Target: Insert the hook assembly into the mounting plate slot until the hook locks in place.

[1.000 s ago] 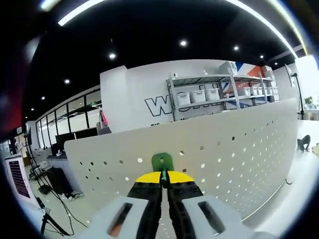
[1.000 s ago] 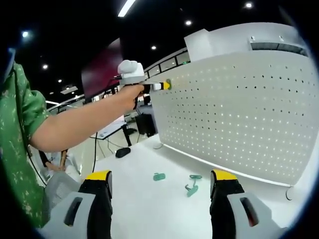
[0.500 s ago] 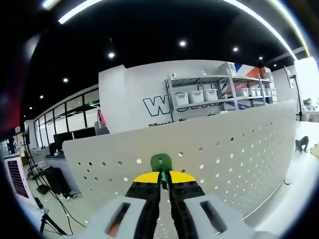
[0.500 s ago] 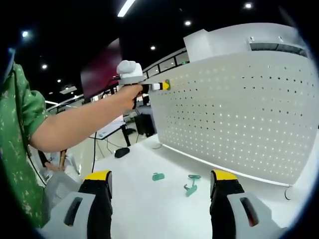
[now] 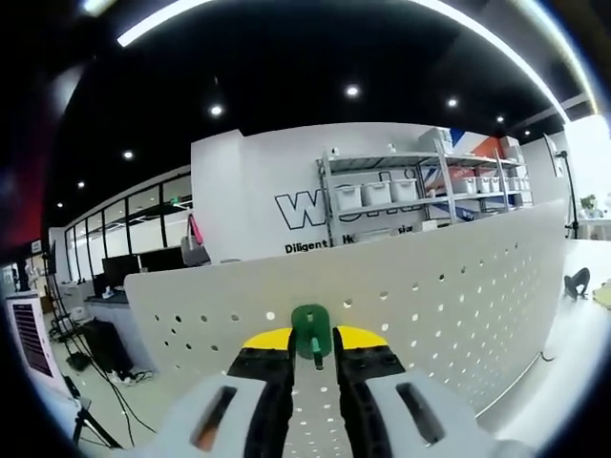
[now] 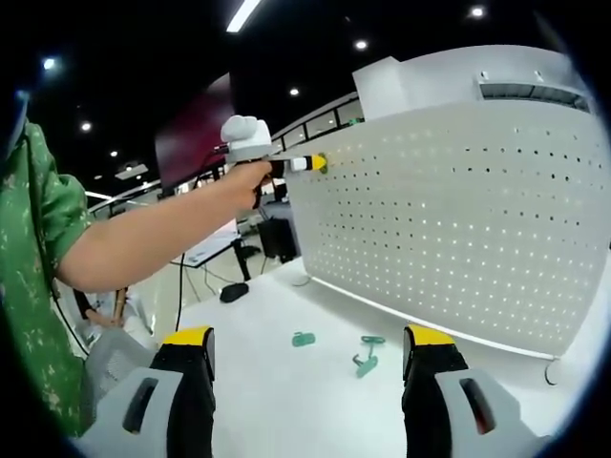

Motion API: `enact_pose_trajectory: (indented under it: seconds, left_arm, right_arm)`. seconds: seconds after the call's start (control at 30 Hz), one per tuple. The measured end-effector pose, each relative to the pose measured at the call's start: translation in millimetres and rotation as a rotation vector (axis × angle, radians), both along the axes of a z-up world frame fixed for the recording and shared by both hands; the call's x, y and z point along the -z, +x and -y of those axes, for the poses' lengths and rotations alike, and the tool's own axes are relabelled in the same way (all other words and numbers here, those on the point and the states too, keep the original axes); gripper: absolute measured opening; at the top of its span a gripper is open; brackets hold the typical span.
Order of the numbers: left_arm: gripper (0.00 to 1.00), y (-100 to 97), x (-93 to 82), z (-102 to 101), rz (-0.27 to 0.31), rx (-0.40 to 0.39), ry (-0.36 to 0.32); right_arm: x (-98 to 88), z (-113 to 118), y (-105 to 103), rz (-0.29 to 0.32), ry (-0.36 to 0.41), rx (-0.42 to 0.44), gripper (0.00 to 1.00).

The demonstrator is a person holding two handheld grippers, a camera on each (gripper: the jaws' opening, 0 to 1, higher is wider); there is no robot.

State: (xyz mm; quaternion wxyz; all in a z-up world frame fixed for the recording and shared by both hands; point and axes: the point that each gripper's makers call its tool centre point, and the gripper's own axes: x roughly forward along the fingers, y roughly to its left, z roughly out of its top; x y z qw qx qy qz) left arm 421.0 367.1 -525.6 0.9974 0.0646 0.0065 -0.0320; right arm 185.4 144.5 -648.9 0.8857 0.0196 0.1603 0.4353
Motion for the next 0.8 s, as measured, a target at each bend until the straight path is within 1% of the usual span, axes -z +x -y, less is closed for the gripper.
enact_pose_trajectory:
  seconds: [0.13, 0.3, 0.43, 0.8]
  left_arm:
    - [0.2, -2.1, 0.5, -0.7, 0.003, -0.001, -0.007]
    - [0.23, -5.5, -1.9, 1.0, 0.016, 0.013, -0.028]
    - [0.25, -8.0, -3.1, 3.2, 0.023, 0.024, -0.032]
    - [0.37, -16.9, -2.8, 6.8, 0.018, 0.045, -0.062]
  right_arm:
    - [-0.2, -0.6, -0.1, 0.001, -0.001, -0.002, 0.82]
    - [-0.9, -1.5, -0.8, 0.003, -0.002, -0.004, 0.82]
    - [-2.2, -2.2, -1.9, 0.007, -0.001, -0.004, 0.82]
    - [-4.8, -3.8, -5.6, 0.012, 0.0, -0.007, 0.82]
